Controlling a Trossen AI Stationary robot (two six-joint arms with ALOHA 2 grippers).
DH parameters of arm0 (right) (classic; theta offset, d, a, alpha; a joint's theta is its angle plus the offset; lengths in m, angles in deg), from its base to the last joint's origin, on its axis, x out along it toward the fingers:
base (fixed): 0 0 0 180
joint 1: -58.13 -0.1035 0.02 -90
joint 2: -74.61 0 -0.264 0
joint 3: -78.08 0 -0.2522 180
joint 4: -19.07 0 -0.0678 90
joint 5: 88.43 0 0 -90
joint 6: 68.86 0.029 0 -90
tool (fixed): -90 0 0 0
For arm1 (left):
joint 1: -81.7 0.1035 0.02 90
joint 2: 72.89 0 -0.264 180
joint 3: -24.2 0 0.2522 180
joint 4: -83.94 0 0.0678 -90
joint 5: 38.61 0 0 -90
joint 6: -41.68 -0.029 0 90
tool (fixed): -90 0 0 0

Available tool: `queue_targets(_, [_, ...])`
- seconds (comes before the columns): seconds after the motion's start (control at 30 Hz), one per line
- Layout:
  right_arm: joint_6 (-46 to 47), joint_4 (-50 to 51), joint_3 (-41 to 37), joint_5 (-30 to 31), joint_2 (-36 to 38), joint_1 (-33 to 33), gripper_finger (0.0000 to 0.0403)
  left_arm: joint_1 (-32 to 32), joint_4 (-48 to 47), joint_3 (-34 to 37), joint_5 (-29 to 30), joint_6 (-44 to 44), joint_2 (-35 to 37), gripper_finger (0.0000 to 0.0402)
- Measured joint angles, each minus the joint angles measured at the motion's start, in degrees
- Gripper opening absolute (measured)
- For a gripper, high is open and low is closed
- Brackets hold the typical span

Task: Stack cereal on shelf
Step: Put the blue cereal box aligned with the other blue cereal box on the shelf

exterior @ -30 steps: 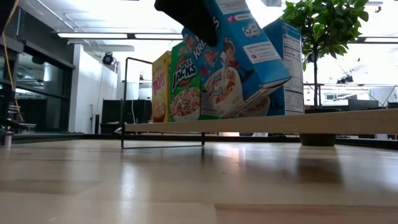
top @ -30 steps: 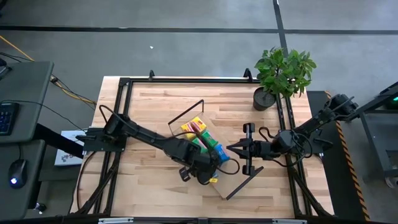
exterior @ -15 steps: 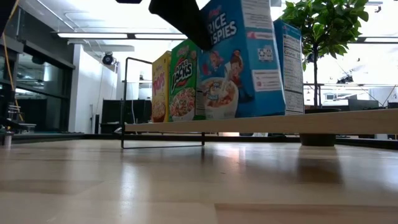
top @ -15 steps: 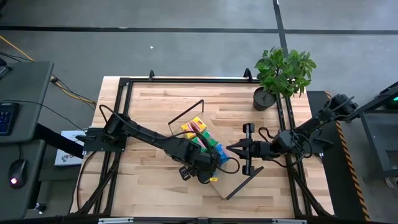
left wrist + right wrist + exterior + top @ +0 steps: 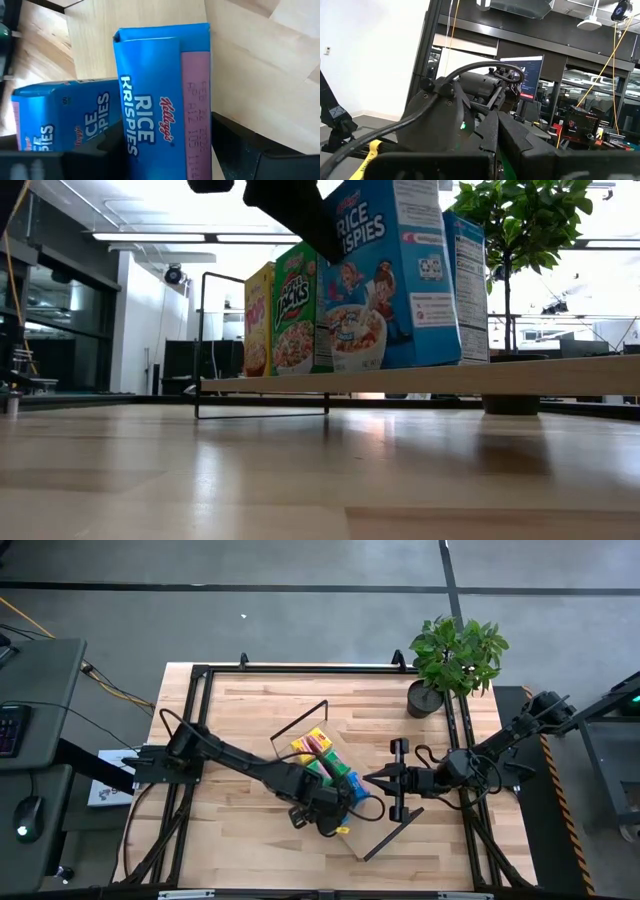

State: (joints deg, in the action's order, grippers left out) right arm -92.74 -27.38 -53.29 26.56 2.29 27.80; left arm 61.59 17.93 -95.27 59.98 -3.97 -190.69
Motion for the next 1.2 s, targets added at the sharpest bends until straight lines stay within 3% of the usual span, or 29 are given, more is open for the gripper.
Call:
queue_targets(0.57, [0.02, 0.71, 0.0, 0.0, 0.0, 0.0, 0.0, -0.62, -0.05, -0.25, 1.7, -1.13, 0.85, 0.0225])
queue_targets(1.2, [0.02, 0.9, 0.0, 0.35, 0.0, 0.0, 0.0, -0.69, -5.69, -6.71, 2.7, 2.3, 0.98, 0.0225])
